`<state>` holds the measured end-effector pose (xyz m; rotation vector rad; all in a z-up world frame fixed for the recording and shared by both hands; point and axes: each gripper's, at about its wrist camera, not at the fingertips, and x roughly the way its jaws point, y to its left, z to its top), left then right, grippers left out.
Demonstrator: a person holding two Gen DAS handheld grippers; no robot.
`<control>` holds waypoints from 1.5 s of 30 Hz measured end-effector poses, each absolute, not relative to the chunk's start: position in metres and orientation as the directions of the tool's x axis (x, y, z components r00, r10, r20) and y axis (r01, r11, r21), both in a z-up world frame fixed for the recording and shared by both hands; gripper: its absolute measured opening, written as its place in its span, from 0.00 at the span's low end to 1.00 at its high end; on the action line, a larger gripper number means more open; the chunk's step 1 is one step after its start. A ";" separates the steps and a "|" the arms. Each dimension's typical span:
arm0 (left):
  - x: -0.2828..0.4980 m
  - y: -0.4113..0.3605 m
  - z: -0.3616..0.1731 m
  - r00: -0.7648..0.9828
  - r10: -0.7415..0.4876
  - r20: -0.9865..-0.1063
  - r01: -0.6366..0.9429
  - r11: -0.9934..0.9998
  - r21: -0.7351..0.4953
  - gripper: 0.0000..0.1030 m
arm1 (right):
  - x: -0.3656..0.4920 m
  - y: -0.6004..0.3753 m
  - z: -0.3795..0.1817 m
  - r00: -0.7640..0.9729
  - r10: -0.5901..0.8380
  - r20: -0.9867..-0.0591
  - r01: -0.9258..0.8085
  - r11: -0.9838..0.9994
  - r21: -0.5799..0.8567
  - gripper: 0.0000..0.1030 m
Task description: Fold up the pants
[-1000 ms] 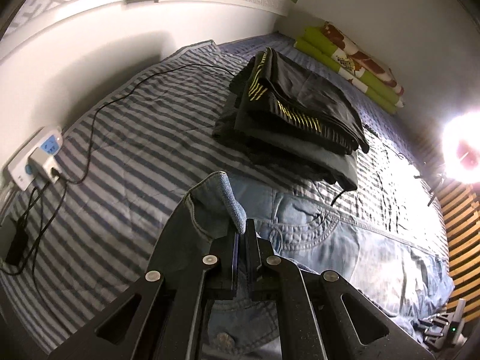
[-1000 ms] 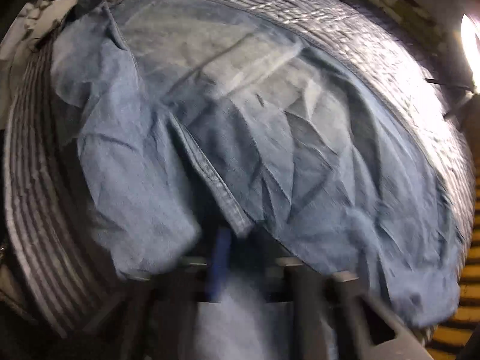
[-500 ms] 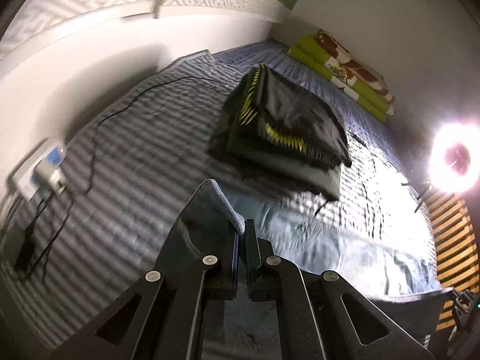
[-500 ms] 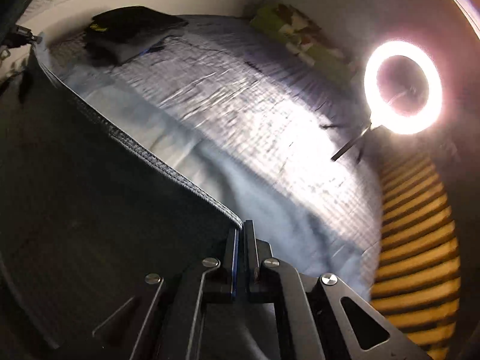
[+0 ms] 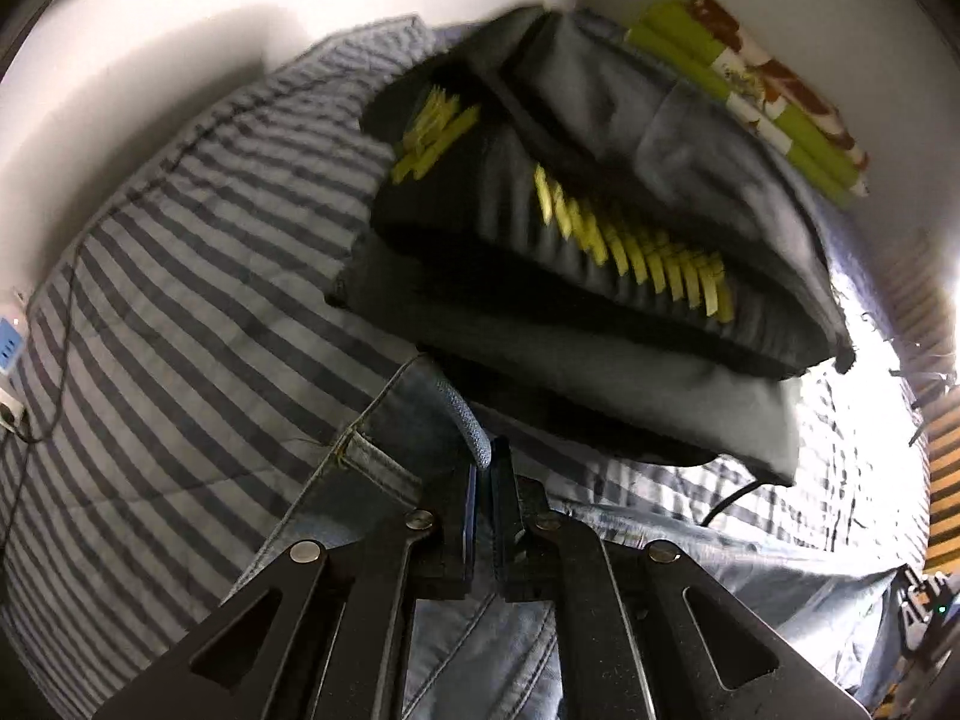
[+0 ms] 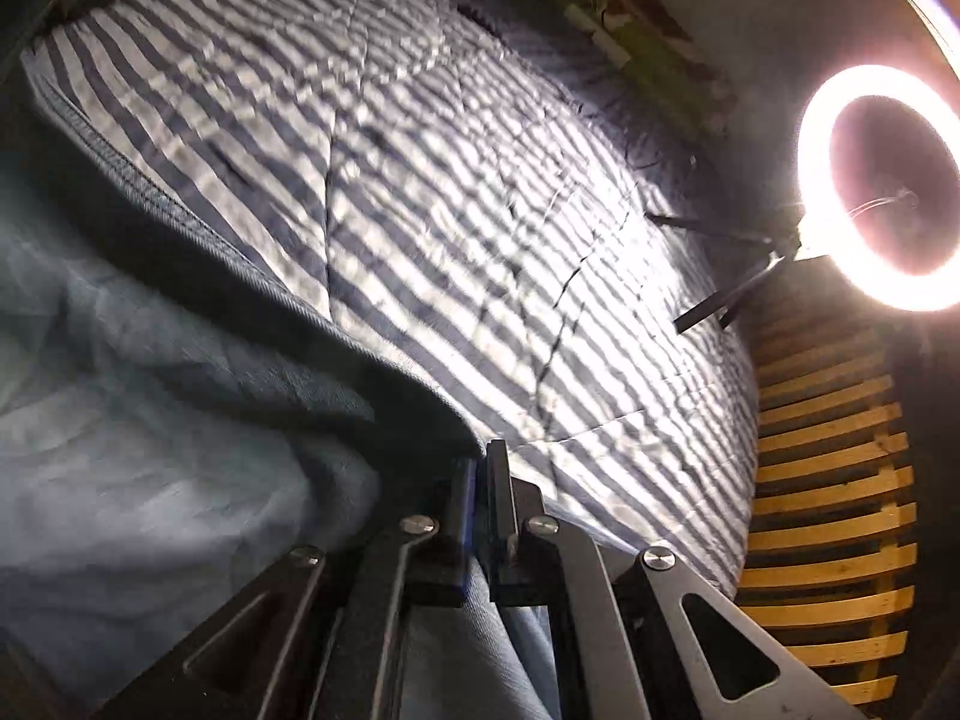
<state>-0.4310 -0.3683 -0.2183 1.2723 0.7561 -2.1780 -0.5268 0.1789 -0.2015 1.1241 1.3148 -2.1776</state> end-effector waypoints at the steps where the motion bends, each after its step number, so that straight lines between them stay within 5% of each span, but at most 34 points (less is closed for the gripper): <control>1: -0.432 -0.366 -0.221 -0.425 -0.143 -0.894 0.661 -0.723 -0.199 0.11 | -0.528 0.179 -0.206 -0.613 0.102 -0.784 0.648 -0.503 -0.572 0.08; 5: -0.431 -0.354 -0.212 -0.406 -0.163 -0.899 0.636 -0.757 -0.150 0.29 | -0.528 0.191 -0.195 -0.593 0.084 -0.801 0.653 -0.532 -0.539 0.34; 14: -0.375 -0.306 -0.154 -0.513 -0.122 -0.850 0.503 -0.845 -0.182 0.33 | -0.492 0.334 -0.086 -0.602 -0.063 -0.796 0.446 -0.854 -0.269 0.45; 20: -0.355 -0.192 -0.142 -0.558 0.033 -0.829 0.284 -0.931 -0.228 0.35 | -0.424 0.498 -0.100 -0.611 0.093 -0.786 0.087 -0.979 -0.183 0.46; 24: -0.353 -0.108 -0.157 -0.529 0.132 -0.838 0.138 -0.961 -0.239 0.35 | -0.394 0.566 -0.129 -0.548 0.078 -0.833 -0.035 -0.997 -0.070 0.46; 30: -0.355 -0.008 -0.193 -0.415 0.203 -0.887 -0.010 -0.976 -0.219 0.35 | -0.417 0.582 -0.132 -0.546 -0.032 -0.837 0.022 -0.999 0.024 0.49; 33: -0.357 0.018 -0.204 -0.395 0.174 -0.902 -0.046 -0.985 -0.169 0.35 | -0.450 0.584 -0.146 -0.544 0.031 -0.838 0.006 -0.999 -0.041 0.51; 39: -0.362 0.025 -0.227 -0.354 0.149 -0.923 -0.031 -0.988 -0.148 0.35 | -0.507 0.601 -0.178 -0.530 0.042 -0.847 -0.093 -0.996 0.009 0.51; 45: -0.371 0.025 -0.238 -0.335 0.129 -0.933 -0.022 -0.991 -0.129 0.35 | -0.537 0.585 -0.207 -0.516 -0.013 -0.857 -0.008 -1.000 0.020 0.54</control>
